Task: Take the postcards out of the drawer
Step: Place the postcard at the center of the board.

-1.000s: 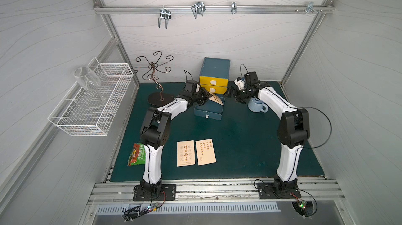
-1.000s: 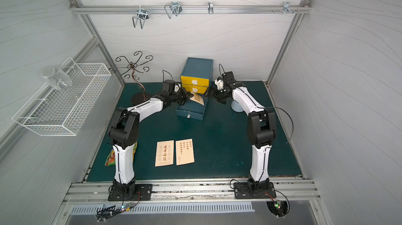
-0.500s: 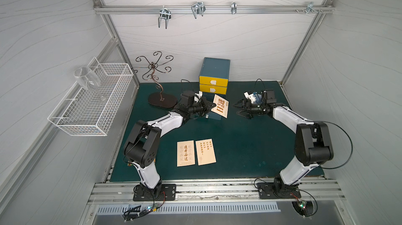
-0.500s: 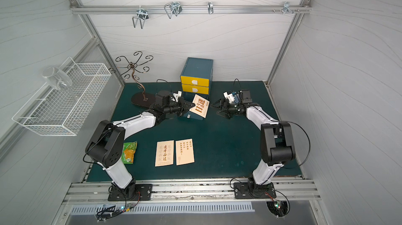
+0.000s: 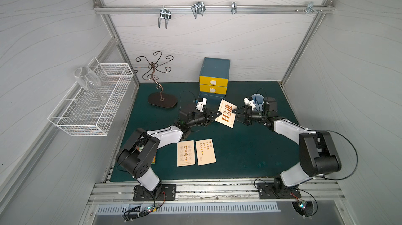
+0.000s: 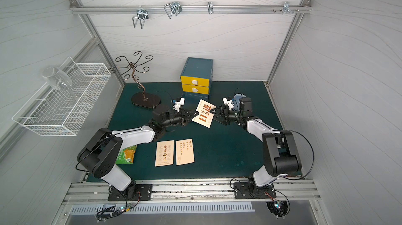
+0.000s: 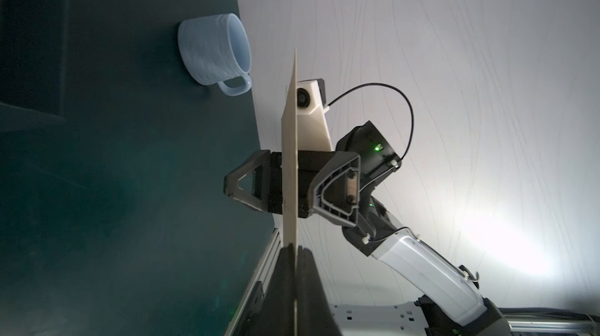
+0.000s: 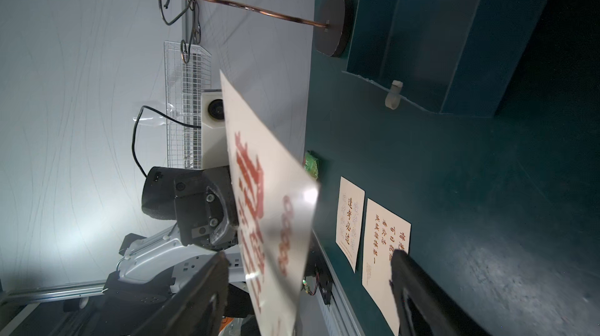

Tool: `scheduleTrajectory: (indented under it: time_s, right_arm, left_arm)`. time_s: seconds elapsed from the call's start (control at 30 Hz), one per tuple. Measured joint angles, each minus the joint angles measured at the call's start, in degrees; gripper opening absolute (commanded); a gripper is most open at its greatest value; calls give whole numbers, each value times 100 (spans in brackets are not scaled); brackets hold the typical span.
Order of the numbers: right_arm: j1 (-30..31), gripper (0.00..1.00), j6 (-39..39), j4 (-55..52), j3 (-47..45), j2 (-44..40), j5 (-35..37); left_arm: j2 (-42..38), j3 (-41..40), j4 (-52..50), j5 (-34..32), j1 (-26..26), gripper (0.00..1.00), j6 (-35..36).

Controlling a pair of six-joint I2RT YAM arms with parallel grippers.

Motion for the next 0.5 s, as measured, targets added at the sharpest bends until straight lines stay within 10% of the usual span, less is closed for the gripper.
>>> scheduleTrajectory:
  time_s: [0.5]
  right_arm:
    - [101,25,2671,4380,-859,896,343]
  left_arm:
    - [339,-190,850,-310,-214,0,-382]
